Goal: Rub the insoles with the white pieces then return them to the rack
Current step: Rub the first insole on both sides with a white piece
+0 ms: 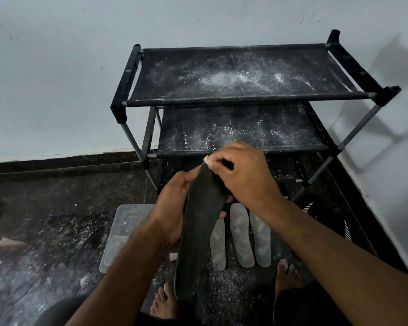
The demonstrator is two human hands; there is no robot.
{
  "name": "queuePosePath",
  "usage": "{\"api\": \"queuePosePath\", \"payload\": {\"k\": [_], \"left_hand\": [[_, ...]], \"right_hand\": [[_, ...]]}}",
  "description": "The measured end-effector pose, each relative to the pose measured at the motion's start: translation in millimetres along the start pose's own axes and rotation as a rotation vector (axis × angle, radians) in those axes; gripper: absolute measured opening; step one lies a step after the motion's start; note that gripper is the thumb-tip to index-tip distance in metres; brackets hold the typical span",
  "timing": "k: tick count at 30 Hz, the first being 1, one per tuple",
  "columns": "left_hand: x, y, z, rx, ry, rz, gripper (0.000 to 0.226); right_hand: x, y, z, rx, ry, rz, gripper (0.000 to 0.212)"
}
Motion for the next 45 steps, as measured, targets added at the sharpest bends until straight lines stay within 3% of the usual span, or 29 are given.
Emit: {"api": "queuePosePath", "payload": {"k": [4, 9, 14, 19, 24, 28, 29, 34, 38, 39, 43, 45], "left_hand": [[-0.3, 0.6, -1.2, -0.001, -0.003, 0.005, 0.049], [0.3, -4.7, 0.6, -0.048, -0.009, -0.033, 0.048], [0.5, -5.3, 3.4, -0.041, -0.014, -0.003, 0.052], [0.4, -4.0, 9.5, -0.057, -0.047, 0.007, 0.051], [1.5, -5.5, 11.2, -0.04, -0.055, 0.003, 0.051], [1.7, -4.9, 13.2, -0.037, -0.068, -0.014, 0.051], [2.0, -5.3, 14.3, -0.037, -0.074, -0.016, 0.051], [4.4, -6.3, 18.3, -0.027, -0.095, -0.014, 0.052], [3.5, -6.0, 19.4, -0.047, -0.091, -0.037, 0.048], [3.5, -6.0, 20.1, -0.046, -0.097, -0.036, 0.048], [5.3, -5.7, 22.6, -0.035, -0.111, -0.016, 0.053], [5.9, -4.6, 22.8, -0.037, -0.099, -0.014, 0.053]], "right_hand": [[7.2, -11.2, 19.9, -0.035, -0.146, -0.063, 0.006], [1.5, -3.3, -5.9, 0.036, 0.14, -0.029, 0.007], [8.8, -8.1, 15.0, -0.053, -0.064, -0.016, 0.008], [6.6, -13.6, -4.0, -0.009, 0.241, -0.082, 0.006], [14.2, -19.8, 13.4, -0.027, 0.04, -0.067, 0.008], [2.3, -19.0, -9.5, -0.013, 0.371, -0.123, 0.002], [1.6, -19.1, -10.5, -0.016, 0.383, -0.124, 0.002], [12.8, -23.1, 9.5, -0.044, 0.079, -0.086, 0.005], [-1.1, -18.4, -15.4, -0.018, 0.382, -0.12, 0.002], [-1.2, -18.5, -15.5, -0.02, 0.392, -0.125, 0.002], [11.0, -21.4, 8.2, -0.026, 0.117, -0.101, 0.005], [8.5, -19.3, 3.4, -0.027, 0.159, -0.087, 0.005]]}}
Point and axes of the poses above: each hand's wrist, its own x-axis towards the middle knuckle, its own z-axis out of the back of the hand, y = z × x, the point moved 8 cm from there along x, towards the middle knuckle, and after that the axes turned 11 degrees about -z, right-handed, at the moved point
